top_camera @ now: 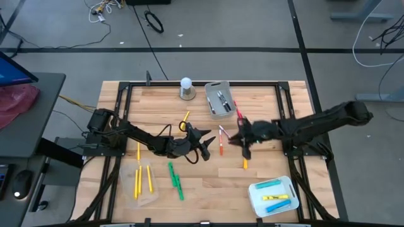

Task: Pick & Place Markers
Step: Put the yellow highlighter pen into the white bin

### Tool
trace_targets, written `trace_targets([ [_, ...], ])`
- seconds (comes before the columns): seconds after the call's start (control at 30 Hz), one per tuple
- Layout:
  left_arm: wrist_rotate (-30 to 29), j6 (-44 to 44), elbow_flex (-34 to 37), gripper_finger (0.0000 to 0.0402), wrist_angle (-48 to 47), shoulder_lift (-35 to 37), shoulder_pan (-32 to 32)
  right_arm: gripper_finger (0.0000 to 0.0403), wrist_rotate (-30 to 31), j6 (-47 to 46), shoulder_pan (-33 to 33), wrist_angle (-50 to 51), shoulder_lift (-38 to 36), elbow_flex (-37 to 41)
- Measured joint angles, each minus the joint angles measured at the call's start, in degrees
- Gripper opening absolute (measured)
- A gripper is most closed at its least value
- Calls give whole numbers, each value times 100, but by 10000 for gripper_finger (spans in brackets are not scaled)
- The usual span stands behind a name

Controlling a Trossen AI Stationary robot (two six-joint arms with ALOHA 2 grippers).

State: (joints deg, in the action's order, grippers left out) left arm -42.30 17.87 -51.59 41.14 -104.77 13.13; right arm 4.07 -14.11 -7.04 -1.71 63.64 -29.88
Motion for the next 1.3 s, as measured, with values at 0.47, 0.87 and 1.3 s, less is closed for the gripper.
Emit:
trace_targets([
  [0.47, -2, 0, 0, 179, -80, 0, -2, 91, 916, -901, -238, -2415, 184, 1750],
  [0.87, -4, 21, 0, 179, -78, 0, -44, 215, 347, -998, -217, 477, 188, 931],
  [1.3, -4, 104, 0, 179, -79, 0, -48, 210, -653, 2910, -676, 2826, 234, -173],
])
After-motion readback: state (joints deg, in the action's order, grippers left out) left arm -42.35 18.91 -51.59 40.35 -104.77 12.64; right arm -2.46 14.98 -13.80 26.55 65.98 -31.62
